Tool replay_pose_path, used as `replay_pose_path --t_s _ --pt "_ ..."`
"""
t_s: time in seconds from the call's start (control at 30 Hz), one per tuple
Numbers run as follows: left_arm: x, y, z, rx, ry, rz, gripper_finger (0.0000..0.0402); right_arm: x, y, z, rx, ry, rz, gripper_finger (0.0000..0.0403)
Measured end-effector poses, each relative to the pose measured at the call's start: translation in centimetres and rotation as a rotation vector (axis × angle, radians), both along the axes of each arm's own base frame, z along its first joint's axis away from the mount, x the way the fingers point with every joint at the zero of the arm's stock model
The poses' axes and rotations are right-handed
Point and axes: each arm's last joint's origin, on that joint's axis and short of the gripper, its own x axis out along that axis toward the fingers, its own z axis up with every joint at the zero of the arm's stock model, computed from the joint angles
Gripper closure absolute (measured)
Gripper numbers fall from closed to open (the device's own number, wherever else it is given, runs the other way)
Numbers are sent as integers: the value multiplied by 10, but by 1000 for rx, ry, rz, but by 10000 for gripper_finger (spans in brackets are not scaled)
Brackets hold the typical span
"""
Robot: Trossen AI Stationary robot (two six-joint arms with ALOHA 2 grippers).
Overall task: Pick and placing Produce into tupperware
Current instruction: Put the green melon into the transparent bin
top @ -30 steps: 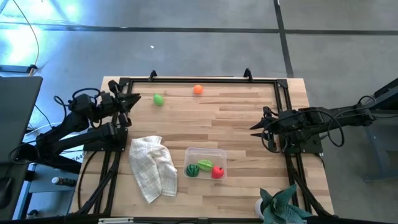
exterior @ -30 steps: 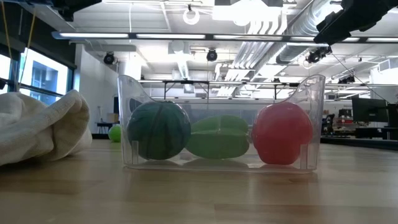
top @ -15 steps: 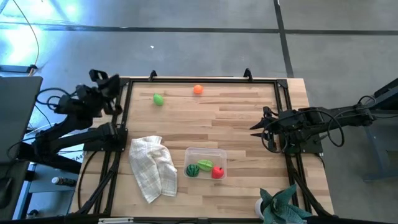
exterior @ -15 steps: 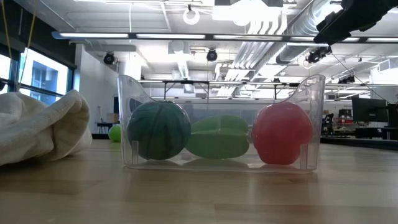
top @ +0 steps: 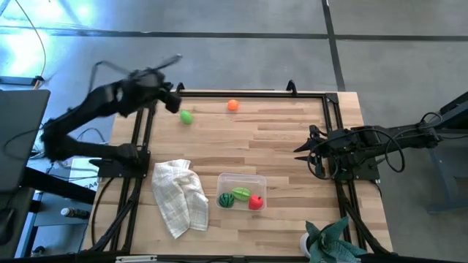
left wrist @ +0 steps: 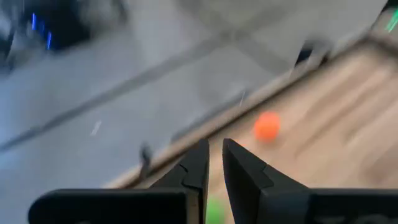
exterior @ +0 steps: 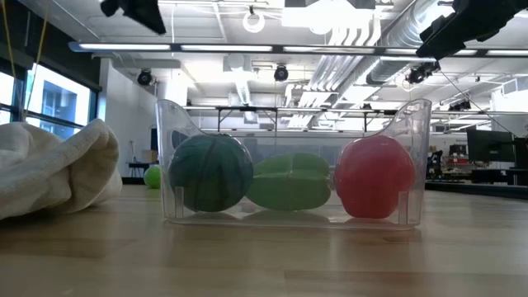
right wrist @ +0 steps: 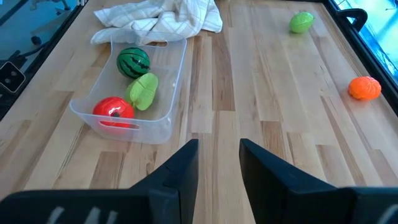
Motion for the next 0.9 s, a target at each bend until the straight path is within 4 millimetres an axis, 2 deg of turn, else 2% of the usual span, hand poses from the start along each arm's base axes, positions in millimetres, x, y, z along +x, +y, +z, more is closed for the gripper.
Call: replay_pose_path --t_s 0.1,0.2,0.27,0.37,0.47,0.53,0.77,0.9 --pt "24 14 -4 -159 156 48 364 0 0 0 0 0 0 297" --pt "47 31 -16 -278 289 99 364 0 0 0 0 0 0 297" --pt "56 46 -27 -374 335 121 364 0 0 0 0 0 0 297" --pt "64 74 -50 -544 315 135 364 0 0 0 0 0 0 297" --pt "62 99 -71 -695 295 114 364 0 0 0 0 0 0 297" --pt "58 110 -77 -740 275 109 364 0 0 0 0 0 0 297" --pt "47 127 -94 -759 217 128 364 0 0 0 0 0 0 297" --pt "42 136 -123 -806 128 140 364 0 0 0 0 0 0 297"
